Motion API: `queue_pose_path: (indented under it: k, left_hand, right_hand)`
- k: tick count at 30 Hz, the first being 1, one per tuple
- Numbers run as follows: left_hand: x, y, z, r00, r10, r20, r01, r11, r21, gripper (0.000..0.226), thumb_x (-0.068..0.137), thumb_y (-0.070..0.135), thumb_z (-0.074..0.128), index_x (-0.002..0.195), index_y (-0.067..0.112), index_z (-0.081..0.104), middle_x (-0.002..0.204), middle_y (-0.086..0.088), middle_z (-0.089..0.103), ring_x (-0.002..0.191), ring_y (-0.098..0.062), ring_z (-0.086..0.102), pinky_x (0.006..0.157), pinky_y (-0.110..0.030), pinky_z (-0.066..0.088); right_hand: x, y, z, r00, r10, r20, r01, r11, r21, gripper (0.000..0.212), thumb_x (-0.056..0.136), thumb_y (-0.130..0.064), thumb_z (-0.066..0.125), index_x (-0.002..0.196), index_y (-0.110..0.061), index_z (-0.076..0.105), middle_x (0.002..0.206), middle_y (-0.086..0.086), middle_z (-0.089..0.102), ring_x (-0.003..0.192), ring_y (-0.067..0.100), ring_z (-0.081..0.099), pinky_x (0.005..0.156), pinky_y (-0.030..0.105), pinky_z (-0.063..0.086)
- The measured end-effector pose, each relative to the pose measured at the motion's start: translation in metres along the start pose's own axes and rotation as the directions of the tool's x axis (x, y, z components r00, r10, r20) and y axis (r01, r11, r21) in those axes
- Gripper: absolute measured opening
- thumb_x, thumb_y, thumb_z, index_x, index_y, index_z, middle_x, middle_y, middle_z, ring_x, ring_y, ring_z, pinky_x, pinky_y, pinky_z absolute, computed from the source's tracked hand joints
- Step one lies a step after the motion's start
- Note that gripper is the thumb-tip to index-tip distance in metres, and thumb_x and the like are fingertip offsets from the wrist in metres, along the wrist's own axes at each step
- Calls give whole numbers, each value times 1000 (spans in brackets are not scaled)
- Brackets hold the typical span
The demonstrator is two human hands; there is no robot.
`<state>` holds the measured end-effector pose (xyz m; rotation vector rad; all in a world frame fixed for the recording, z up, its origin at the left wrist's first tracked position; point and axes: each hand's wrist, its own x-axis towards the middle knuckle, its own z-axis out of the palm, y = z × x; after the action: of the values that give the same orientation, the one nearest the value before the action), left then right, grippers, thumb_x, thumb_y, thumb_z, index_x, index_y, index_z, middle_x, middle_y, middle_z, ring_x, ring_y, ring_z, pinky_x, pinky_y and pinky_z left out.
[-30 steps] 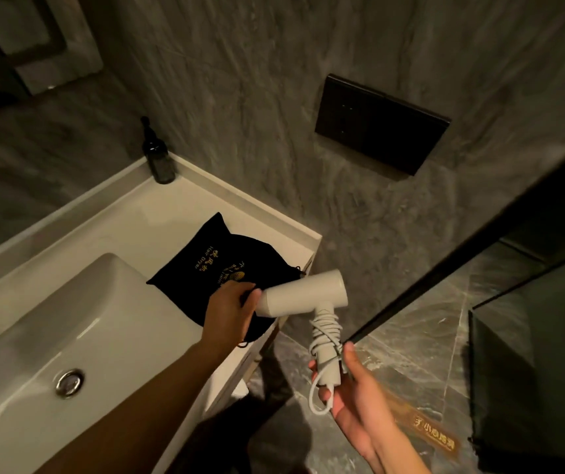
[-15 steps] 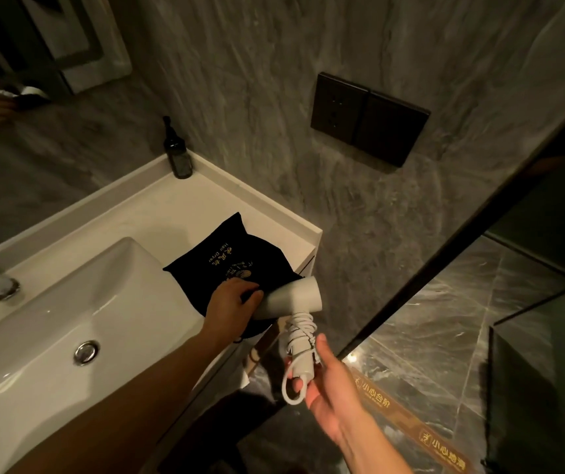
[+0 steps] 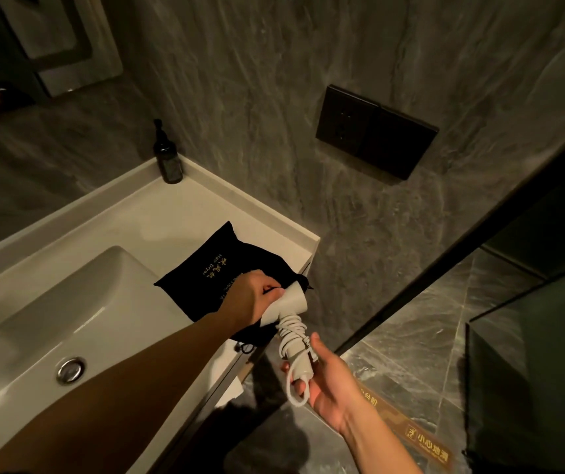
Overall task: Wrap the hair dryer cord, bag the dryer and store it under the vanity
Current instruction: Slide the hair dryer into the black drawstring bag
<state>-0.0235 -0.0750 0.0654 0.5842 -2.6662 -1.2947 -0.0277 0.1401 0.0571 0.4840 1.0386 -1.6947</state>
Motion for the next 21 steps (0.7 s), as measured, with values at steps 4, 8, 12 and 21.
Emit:
queue_pose_path:
  k: [4,8,12,21]
  left_hand:
    - [0,2,0,1000,17,-4,-17,992,-127,18,88,20,75,101,8,79,93,-4,70,86,-8,67,87,-30,54]
    - [-3,4,-1,993,107,47,-100,986,-130,17,88,18,75,102,10,79,82,15,58,75,12,58,70,-6,40]
    - [-10,-9,-7,988,152,25,-150,986,-66,19,87,26,76,106,21,79,91,16,57,87,2,53,79,-11,39]
    - [-50,-61,-15,987,-19,-160,48,982,182,16,87,16,68,101,12,61,102,-5,56,92,-24,58,81,-40,54]
  right_hand:
    - [11,-20,7,997,81,4,-81,997,-20,50,96,-42,56,116,3,65,94,28,67,68,34,66,37,29,48]
    - [31,-41,16,991,131,34,-130,991,-30,45,98,-39,53,111,1,68,96,27,70,74,37,69,59,36,48]
    - [48,-50,30,989,131,64,-133,990,36,42,99,-34,52,107,3,68,98,27,71,82,40,66,78,41,46]
    - [75,-34,48,977,91,191,-127,974,185,27,94,-20,55,110,0,62,100,22,70,98,37,61,71,44,60]
